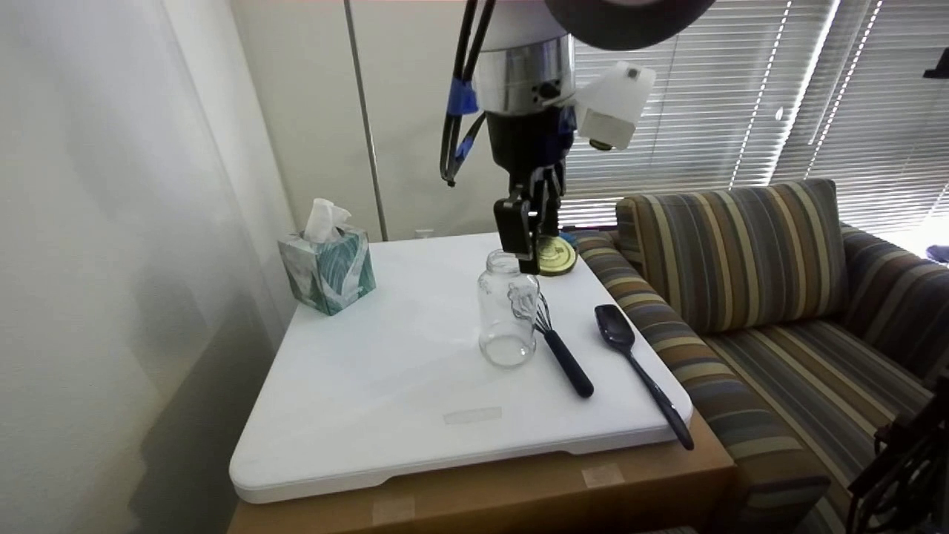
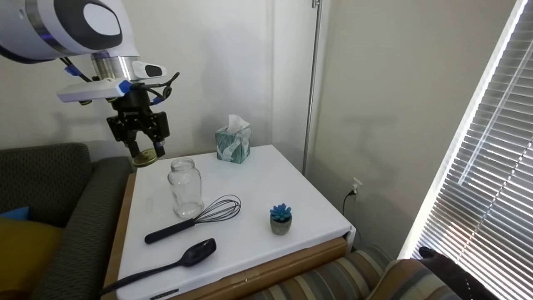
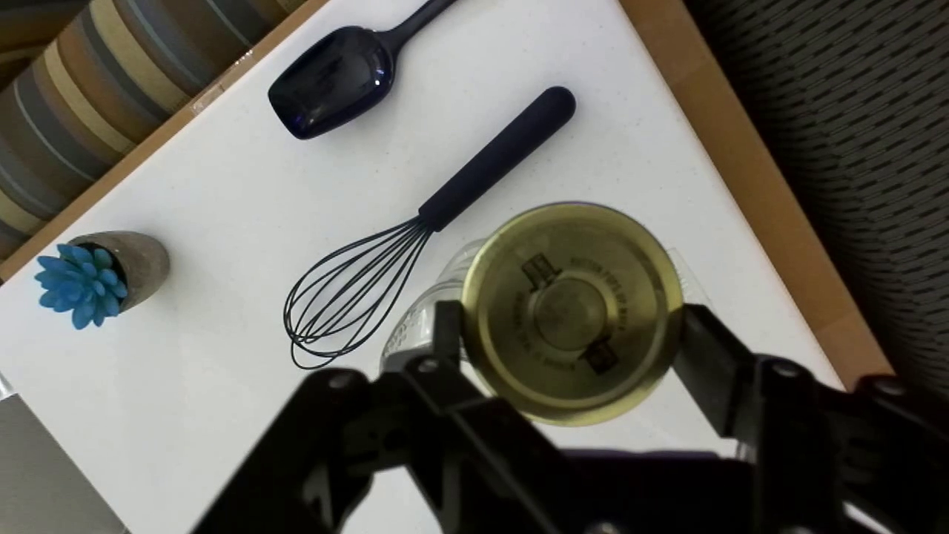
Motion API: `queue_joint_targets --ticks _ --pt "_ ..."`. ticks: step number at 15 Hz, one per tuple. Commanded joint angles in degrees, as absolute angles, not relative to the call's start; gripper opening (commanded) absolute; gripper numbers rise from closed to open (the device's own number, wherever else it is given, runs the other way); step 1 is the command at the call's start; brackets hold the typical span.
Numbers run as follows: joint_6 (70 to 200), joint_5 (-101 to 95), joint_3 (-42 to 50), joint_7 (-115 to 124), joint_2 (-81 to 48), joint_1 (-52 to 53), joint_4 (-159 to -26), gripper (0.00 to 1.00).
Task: Put the lid on the bottle
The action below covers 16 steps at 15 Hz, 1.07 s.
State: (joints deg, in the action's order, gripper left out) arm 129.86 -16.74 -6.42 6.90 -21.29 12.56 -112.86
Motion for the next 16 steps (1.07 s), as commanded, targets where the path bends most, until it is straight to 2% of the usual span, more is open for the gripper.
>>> queue_joint_targets --ticks 1,16 --pt "129.4 -16.6 -5.8 6.5 -22.0 12.6 -111.6 0.47" --pt "125.0 -10.1 -4.4 -1.4 -33.4 8.2 -95.1 0.47"
